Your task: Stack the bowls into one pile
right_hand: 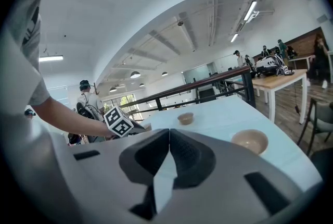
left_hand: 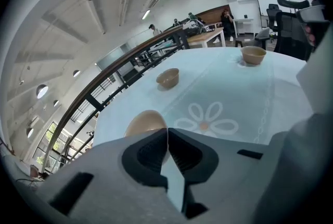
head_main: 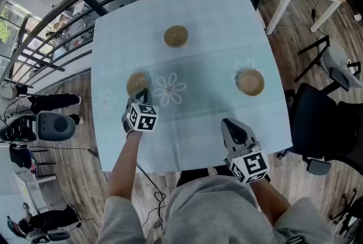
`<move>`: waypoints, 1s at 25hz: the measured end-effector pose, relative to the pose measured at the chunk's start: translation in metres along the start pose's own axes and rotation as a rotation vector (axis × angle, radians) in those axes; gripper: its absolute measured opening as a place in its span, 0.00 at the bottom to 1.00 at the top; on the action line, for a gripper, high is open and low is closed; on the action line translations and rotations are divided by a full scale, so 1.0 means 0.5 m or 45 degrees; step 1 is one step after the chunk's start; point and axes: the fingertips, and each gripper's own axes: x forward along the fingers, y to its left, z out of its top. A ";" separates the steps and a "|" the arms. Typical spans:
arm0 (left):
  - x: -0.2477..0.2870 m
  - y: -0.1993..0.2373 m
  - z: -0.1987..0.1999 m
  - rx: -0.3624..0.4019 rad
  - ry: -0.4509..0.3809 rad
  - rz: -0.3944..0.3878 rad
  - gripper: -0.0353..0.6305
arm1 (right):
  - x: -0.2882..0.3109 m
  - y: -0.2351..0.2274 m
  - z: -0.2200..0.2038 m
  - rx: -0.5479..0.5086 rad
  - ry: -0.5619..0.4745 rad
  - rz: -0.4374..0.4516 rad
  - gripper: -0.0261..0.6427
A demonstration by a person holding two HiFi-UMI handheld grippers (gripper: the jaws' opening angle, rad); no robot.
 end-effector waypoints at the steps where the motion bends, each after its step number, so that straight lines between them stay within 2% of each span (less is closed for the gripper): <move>1: 0.005 0.000 0.013 0.015 -0.009 -0.007 0.09 | -0.001 -0.004 0.002 0.005 -0.005 -0.013 0.08; 14: 0.094 -0.020 0.178 0.233 -0.116 -0.093 0.09 | -0.018 -0.050 0.011 0.038 -0.021 -0.165 0.08; 25: 0.178 -0.023 0.301 0.386 -0.200 -0.156 0.09 | -0.013 -0.067 0.011 0.042 0.014 -0.289 0.08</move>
